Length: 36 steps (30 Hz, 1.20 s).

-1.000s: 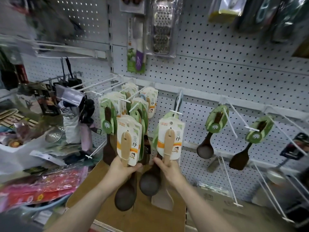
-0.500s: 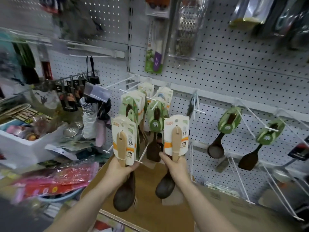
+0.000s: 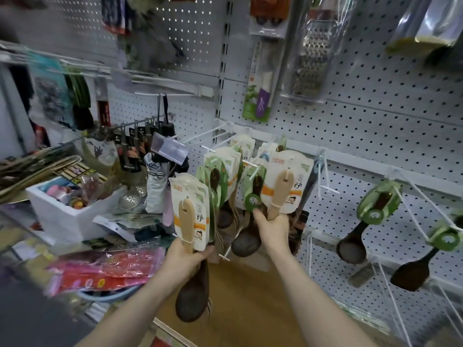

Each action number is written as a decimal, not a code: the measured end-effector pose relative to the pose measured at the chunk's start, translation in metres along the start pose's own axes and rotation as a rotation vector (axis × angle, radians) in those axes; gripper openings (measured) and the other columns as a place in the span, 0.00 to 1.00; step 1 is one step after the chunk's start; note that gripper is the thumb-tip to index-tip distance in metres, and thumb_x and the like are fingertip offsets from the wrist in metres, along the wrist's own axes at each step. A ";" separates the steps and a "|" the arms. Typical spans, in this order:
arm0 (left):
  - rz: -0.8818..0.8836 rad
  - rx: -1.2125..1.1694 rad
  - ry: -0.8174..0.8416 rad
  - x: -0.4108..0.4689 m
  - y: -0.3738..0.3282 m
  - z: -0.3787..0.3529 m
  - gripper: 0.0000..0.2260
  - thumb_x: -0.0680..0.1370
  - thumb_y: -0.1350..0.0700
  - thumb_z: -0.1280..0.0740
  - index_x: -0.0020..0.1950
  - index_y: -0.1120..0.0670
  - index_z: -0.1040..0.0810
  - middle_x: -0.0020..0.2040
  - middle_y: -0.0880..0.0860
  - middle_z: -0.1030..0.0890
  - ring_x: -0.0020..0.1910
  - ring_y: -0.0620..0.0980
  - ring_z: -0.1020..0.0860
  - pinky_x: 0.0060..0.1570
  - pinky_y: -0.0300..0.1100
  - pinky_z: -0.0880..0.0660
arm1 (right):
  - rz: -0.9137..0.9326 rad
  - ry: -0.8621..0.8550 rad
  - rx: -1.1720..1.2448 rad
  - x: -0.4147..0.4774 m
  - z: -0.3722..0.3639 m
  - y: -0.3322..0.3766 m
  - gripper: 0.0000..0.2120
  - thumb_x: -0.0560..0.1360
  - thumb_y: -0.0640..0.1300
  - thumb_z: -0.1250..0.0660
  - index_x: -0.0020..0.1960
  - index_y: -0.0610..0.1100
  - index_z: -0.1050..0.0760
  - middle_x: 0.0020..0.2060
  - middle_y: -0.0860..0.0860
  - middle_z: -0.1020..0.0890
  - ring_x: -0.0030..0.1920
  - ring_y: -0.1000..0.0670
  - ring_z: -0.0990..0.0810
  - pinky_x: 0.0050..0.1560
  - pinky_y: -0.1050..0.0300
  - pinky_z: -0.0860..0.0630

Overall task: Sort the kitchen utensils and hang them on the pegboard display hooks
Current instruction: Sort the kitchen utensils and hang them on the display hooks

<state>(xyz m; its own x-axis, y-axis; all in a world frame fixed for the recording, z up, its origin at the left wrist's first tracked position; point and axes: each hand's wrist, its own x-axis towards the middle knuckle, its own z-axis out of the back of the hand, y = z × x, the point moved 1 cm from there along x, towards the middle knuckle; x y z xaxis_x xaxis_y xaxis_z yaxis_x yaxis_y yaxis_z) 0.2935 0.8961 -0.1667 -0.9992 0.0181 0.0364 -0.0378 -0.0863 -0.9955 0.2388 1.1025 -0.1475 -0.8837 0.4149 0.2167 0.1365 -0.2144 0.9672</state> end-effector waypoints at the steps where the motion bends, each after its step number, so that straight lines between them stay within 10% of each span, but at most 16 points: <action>1: -0.001 0.000 -0.005 0.003 -0.001 0.000 0.16 0.73 0.65 0.28 0.59 0.59 0.22 0.52 0.53 0.17 0.50 0.42 0.21 0.45 0.31 0.26 | -0.010 0.002 -0.013 0.008 -0.003 -0.003 0.05 0.73 0.41 0.27 0.42 0.41 0.22 0.33 0.51 0.21 0.39 0.48 0.21 0.41 0.56 0.29; 12: 0.008 0.007 -0.038 0.039 -0.014 -0.016 0.19 0.72 0.61 0.27 0.62 0.56 0.24 0.54 0.51 0.18 0.56 0.50 0.21 0.60 0.49 0.26 | -0.132 0.160 -0.023 0.061 -0.005 -0.023 0.23 0.66 0.44 0.19 0.57 0.45 0.22 0.47 0.54 0.17 0.47 0.54 0.19 0.50 0.55 0.20; 23: -0.035 -0.048 -0.037 0.048 -0.012 -0.025 0.19 0.73 0.64 0.28 0.55 0.43 0.26 0.52 0.41 0.19 0.50 0.34 0.21 0.49 0.29 0.26 | -0.336 0.269 0.176 0.073 -0.005 -0.047 0.26 0.63 0.40 0.18 0.58 0.43 0.21 0.48 0.49 0.14 0.50 0.47 0.15 0.54 0.48 0.18; 36: -0.029 -0.033 -0.002 0.037 0.000 -0.017 0.17 0.73 0.65 0.28 0.57 0.47 0.24 0.50 0.43 0.17 0.50 0.36 0.20 0.44 0.27 0.25 | -0.346 0.330 0.268 0.047 -0.006 -0.053 0.20 0.64 0.34 0.20 0.55 0.43 0.19 0.48 0.49 0.13 0.51 0.46 0.15 0.58 0.44 0.20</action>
<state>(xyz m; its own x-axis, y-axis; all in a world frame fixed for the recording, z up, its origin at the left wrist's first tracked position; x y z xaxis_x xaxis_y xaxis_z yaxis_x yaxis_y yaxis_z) 0.2563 0.9137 -0.1672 -0.9977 0.0186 0.0658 -0.0667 -0.0529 -0.9964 0.1876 1.1284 -0.1890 -0.9849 0.1128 -0.1311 -0.1154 0.1361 0.9839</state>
